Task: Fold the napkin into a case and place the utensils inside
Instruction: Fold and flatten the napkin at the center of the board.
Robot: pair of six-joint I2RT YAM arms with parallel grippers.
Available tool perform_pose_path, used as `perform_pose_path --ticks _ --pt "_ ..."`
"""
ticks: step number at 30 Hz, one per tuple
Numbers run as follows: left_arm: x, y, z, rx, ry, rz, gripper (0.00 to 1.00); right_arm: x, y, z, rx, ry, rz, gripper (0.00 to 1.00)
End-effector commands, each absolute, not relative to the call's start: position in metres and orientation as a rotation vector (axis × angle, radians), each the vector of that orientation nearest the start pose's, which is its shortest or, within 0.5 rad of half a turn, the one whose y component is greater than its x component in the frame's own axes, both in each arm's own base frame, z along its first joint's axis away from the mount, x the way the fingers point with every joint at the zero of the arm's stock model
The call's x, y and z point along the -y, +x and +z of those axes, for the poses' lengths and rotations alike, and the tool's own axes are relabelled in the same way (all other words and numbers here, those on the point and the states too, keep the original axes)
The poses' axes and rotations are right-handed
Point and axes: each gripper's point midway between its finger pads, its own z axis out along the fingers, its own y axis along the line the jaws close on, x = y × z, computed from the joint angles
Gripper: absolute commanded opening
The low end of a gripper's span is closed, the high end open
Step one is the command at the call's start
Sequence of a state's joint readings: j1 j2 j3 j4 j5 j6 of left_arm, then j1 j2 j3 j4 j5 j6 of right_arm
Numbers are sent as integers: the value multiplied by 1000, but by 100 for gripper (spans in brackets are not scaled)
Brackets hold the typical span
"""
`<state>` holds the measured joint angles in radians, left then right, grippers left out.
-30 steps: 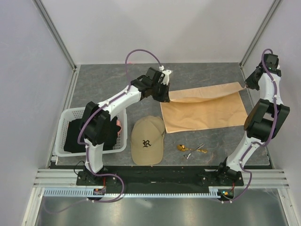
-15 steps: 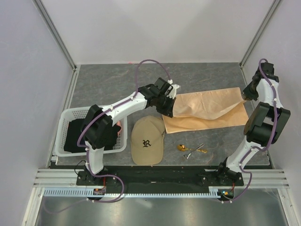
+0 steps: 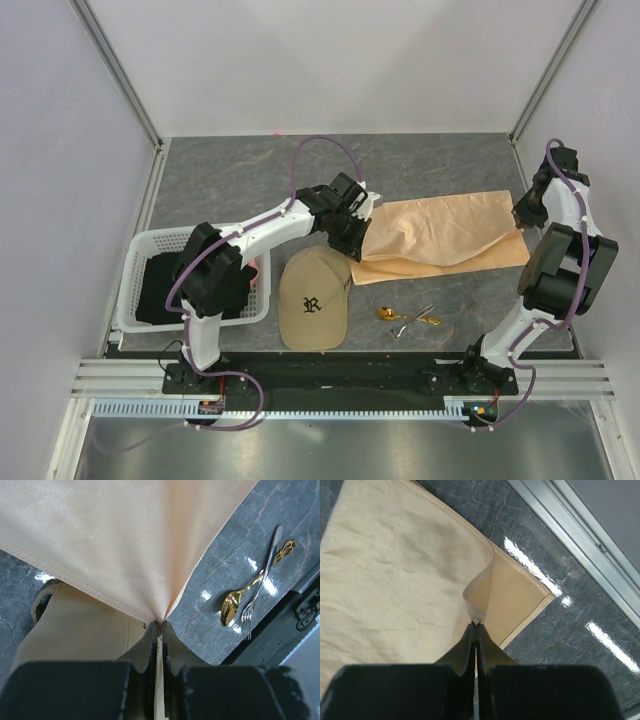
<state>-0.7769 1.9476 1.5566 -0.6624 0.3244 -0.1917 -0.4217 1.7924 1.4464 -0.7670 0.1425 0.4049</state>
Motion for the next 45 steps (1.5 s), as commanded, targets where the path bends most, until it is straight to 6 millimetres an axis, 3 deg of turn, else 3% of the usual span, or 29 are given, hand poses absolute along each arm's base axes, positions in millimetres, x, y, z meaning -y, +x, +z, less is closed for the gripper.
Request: perform_pose_path --ticks 1,13,17,19,21,22,23,25,28,30,32,36,37,39,40,42,45 --pt "371 267 93 -2571 1003 -764 2 181 365 101 -2411 1113 -234 0" --pt "366 269 73 -2617 1044 -670 3 179 362 86 -2432 1122 -235 2" --pt "364 270 75 -2622 1056 -650 12 184 356 89 -2432 1116 -270 7" --pt "364 270 79 -2611 1060 -650 26 184 351 91 -2443 1114 -285 22" --pt "364 271 90 -2584 1061 -659 34 181 348 96 -2448 1103 -277 36" --pt "366 274 99 -2561 1061 -658 46 182 346 102 -2442 1094 -285 42" --pt "367 275 107 -2547 1062 -666 52 182 346 106 -2435 1092 -285 52" --pt "376 276 127 -2506 1061 -726 61 185 348 115 -2420 1079 -301 60" --pt "388 277 151 -2462 1042 -804 63 184 349 121 -2423 1072 -298 67" --pt "392 281 157 -2455 1021 -818 63 180 352 122 -2428 1054 -297 69" --pt "400 288 162 -2434 1013 -827 55 171 365 119 -2438 999 -256 68" --pt "413 308 148 -2450 973 -833 41 144 407 114 -2432 913 -111 61" --pt "416 313 135 -2468 966 -827 36 140 416 106 -2439 904 -86 59" --pt "420 326 131 -2471 931 -825 29 134 434 106 -2414 871 -61 53" --pt "423 330 118 -2494 925 -823 28 134 437 97 -2423 876 -56 50" --pt "425 345 118 -2495 870 -824 23 135 448 94 -2405 870 -37 34" --pt "424 366 108 -2522 767 -804 16 138 460 86 -2391 865 -28 27"
